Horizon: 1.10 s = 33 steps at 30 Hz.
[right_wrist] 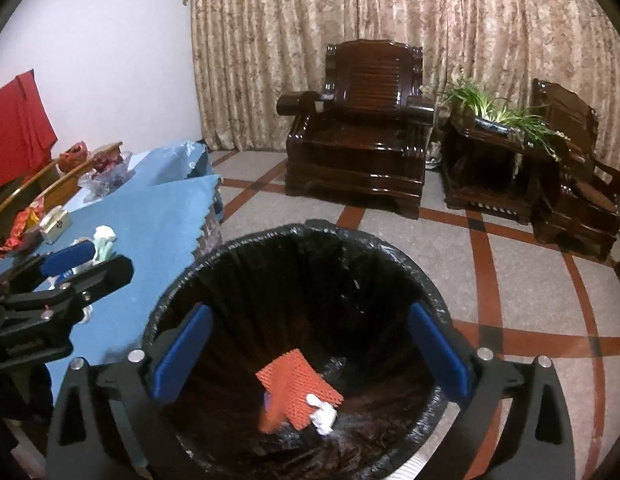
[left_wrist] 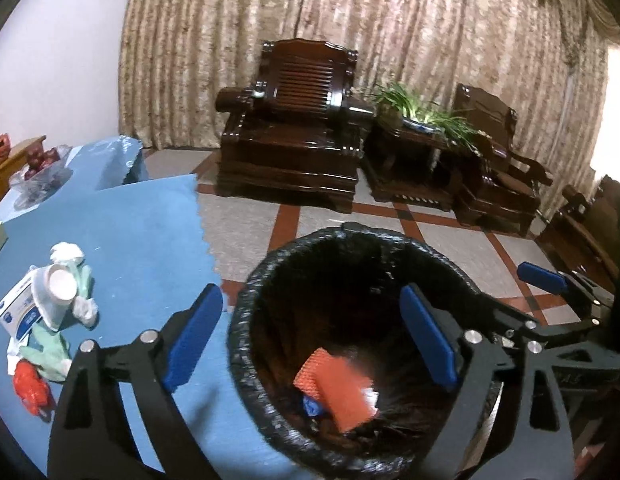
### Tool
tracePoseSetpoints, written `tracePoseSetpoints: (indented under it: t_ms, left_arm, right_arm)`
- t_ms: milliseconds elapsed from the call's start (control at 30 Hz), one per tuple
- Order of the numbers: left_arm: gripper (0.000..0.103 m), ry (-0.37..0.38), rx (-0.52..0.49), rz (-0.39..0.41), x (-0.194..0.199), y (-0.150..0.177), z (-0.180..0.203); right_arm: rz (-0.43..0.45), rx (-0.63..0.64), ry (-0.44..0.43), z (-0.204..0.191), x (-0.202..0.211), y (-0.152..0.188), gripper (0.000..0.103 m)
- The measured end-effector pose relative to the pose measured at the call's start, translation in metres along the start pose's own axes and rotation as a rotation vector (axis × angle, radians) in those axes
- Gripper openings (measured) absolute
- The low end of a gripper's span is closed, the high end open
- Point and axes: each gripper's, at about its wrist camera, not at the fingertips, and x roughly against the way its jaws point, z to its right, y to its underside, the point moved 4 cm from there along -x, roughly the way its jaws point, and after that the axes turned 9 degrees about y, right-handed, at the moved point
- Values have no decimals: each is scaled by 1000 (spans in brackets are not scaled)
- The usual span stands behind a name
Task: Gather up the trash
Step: 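Move both tools back over the red plastic bag and green glove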
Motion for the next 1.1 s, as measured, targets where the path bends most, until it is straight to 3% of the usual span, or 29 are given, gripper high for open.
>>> tracePoseSetpoints:
  t_ms: [400,1100]
  left_arm:
    - [92,-172,61,40,58,13,-60]
    - [92,-449,210,79,144,54,-169]
  right_arm:
    - [17,29,-75,-42,1,-10,97]
    - [47,182,-289,-182,-6,-13,97]
